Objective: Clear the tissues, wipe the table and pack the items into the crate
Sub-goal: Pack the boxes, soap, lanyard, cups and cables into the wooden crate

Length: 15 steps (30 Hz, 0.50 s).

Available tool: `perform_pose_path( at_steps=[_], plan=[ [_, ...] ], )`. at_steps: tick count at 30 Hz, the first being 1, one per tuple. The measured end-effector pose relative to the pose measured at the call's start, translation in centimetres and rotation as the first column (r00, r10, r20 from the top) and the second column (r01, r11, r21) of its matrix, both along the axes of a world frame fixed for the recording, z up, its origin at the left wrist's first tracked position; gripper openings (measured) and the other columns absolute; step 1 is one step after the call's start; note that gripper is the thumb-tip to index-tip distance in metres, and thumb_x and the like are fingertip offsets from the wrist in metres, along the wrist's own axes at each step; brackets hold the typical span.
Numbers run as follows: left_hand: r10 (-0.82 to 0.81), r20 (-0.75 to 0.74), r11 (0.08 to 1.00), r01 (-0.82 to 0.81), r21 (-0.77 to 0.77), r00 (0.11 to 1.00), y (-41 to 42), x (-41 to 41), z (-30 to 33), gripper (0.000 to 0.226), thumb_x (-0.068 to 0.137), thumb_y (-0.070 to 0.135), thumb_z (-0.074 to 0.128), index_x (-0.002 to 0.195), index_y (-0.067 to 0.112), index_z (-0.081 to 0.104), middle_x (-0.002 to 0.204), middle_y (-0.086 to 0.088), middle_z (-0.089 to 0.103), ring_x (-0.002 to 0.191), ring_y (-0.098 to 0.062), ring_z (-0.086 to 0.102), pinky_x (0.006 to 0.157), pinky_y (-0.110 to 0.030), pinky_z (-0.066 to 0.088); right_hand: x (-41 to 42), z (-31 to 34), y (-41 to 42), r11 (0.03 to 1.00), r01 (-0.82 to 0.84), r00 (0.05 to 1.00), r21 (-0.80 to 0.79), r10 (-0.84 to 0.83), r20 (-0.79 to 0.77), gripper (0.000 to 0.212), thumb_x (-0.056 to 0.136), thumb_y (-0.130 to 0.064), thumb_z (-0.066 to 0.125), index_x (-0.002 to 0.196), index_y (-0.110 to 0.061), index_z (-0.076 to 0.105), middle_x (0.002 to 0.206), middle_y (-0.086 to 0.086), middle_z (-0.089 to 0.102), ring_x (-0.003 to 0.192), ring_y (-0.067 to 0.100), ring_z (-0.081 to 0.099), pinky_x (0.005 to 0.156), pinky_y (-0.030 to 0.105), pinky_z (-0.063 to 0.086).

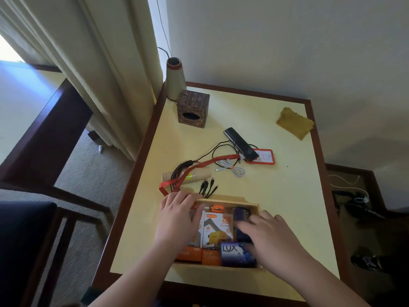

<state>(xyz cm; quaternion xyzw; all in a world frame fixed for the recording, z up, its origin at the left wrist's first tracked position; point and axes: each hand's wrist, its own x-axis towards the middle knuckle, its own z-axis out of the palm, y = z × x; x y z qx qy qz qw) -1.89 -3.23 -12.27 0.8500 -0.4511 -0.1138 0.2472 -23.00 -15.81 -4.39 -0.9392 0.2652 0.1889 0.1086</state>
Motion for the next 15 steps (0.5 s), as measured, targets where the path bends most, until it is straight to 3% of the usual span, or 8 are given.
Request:
perform_pose_path(
  at_steps=[5, 11, 15],
  plan=[
    [0.009, -0.016, 1.0, -0.009, -0.003, 1.0, 0.0, -0.1, 0.0, 0.029, 0.102, 0.049, 0.057, 0.126, 0.035, 0.067, 0.122, 0.018, 0.062, 0.119, -0.01, 0.046, 0.111, -0.037, 0.035, 0.8, -1.0, 0.2, 0.999, -0.041, 0.997, 0.005, 0.041, -0.073, 0.056, 0.091, -0.062, 0.059, 0.141, -0.04, 0.05, 0.138, -0.014, 0.058, 0.125, 0.02, 0.038, 0.086, 0.044, 0.026],
    [0.025, 0.01, 0.999, -0.025, -0.02, 1.0, -0.1, -0.2, -0.3, 0.027, 0.099, 0.048, 0.063, 0.122, 0.034, 0.068, 0.118, 0.019, 0.062, 0.116, -0.012, 0.05, 0.108, -0.036, 0.036, 0.1, -1.0, 0.0, 0.996, -0.086, 0.991, -0.007, 0.085, -0.1, 0.047, 0.092, -0.065, 0.055, 0.128, -0.036, 0.063, 0.128, -0.014, 0.062, 0.116, 0.019, 0.039, 0.074, 0.044, 0.017],
    [0.026, 0.031, 1.0, -0.026, -0.007, 0.999, -0.2, -0.3, -0.4, 0.028, 0.097, 0.05, 0.065, 0.122, 0.037, 0.066, 0.117, 0.019, 0.062, 0.115, -0.012, 0.051, 0.11, -0.041, 0.04, 0.0, -0.9, -0.1, 0.995, -0.101, 0.992, 0.004, 0.101, -0.08, 0.045, 0.093, -0.063, 0.056, 0.125, -0.033, 0.063, 0.127, -0.012, 0.062, 0.116, 0.019, 0.04, 0.075, 0.044, 0.017]
  ],
)
